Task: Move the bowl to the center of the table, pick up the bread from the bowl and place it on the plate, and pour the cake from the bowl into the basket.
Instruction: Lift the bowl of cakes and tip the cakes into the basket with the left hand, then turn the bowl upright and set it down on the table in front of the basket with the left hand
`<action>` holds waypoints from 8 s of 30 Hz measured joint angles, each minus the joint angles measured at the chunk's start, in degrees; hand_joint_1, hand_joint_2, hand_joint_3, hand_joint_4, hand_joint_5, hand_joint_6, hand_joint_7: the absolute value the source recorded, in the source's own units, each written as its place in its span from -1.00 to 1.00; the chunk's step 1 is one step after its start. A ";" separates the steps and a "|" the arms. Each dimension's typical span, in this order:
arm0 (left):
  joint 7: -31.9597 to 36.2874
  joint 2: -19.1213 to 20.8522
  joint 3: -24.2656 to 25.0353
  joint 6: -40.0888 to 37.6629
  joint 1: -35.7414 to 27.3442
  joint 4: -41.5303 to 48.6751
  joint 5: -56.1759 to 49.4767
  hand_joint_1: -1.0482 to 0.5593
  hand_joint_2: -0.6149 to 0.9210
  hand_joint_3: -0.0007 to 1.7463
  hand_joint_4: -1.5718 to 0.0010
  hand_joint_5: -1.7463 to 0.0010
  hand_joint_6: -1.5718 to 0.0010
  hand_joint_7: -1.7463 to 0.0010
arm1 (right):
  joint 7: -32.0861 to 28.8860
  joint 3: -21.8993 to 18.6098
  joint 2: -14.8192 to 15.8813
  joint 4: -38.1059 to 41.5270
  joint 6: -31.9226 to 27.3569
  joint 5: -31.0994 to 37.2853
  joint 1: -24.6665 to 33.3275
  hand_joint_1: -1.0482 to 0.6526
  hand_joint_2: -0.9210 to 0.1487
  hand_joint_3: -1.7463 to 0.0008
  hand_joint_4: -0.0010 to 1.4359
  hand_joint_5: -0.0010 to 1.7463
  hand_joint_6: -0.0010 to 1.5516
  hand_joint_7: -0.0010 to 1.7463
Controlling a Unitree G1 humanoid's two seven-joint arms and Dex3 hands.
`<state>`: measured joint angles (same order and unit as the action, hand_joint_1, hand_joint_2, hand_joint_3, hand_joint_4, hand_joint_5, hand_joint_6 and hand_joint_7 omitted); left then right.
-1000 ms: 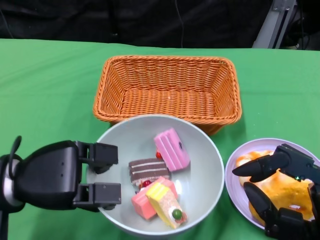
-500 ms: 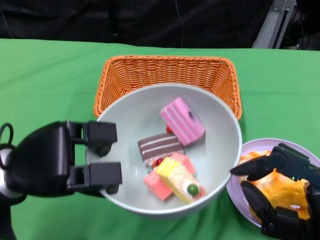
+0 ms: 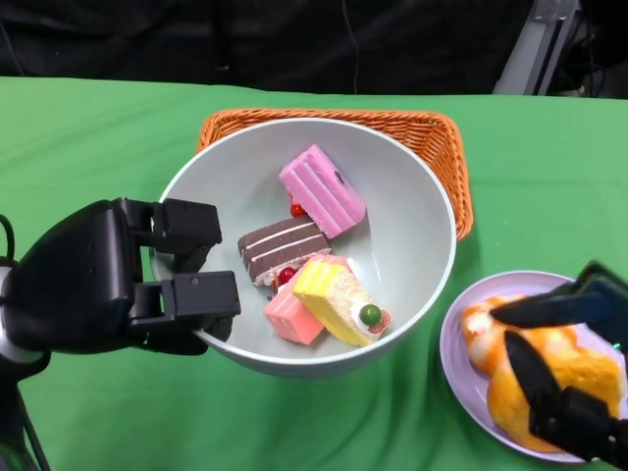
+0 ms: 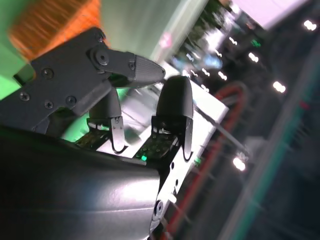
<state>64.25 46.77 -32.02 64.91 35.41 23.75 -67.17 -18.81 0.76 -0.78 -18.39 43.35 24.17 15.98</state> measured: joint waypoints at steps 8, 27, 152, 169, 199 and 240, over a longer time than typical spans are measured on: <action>0.00 -1.32 0.69 0.23 0.00 1.45 -1.85 0.02 0.20 0.50 -0.30 -1.00 0.15 -1.00 | -2.32 -1.51 -2.54 0.42 1.29 2.81 -0.91 -0.07 -0.58 0.27 -0.62 0.64 -0.65 0.28; -12.21 -10.87 7.13 3.16 1.55 10.18 9.67 0.11 -0.04 0.87 -0.33 -1.00 0.13 -1.00 | -1.44 -1.20 -2.63 7.64 -0.51 2.72 1.15 -0.04 -0.44 0.17 -0.50 0.52 -0.48 0.08; -66.36 -59.60 44.03 -76.69 2.01 0.36 92.68 0.17 0.23 0.99 -0.32 -1.00 -0.08 -1.00 | 3.16 1.93 -1.48 6.55 -3.87 -0.60 4.77 -0.11 -0.88 0.62 -0.28 0.50 -0.33 0.10; -56.10 -59.98 49.33 -85.24 2.35 -2.12 104.15 0.14 0.31 0.86 -0.32 -1.00 -0.01 -1.00 | 3.17 1.90 -1.46 6.78 -3.76 -0.64 4.69 -0.11 -0.89 0.64 -0.28 0.50 -0.33 0.11; -69.80 -55.11 39.15 -70.20 0.90 -6.40 88.56 0.13 0.04 1.00 -0.33 -1.00 -0.10 -1.00 | 3.30 1.65 -1.11 6.85 -3.71 -0.69 4.54 -0.11 -0.91 0.65 -0.29 0.51 -0.35 0.12; -61.07 -34.42 39.12 13.22 -15.61 0.36 32.86 -0.01 -0.12 1.00 -0.40 -1.00 -0.01 -1.00 | 3.95 1.40 -0.73 6.88 -4.06 -0.76 4.63 -0.13 -0.93 0.66 -0.27 0.49 -0.34 0.12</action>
<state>3.17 12.35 7.09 78.13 19.80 24.11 -34.31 -14.86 2.16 -1.51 -11.51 39.29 23.41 20.61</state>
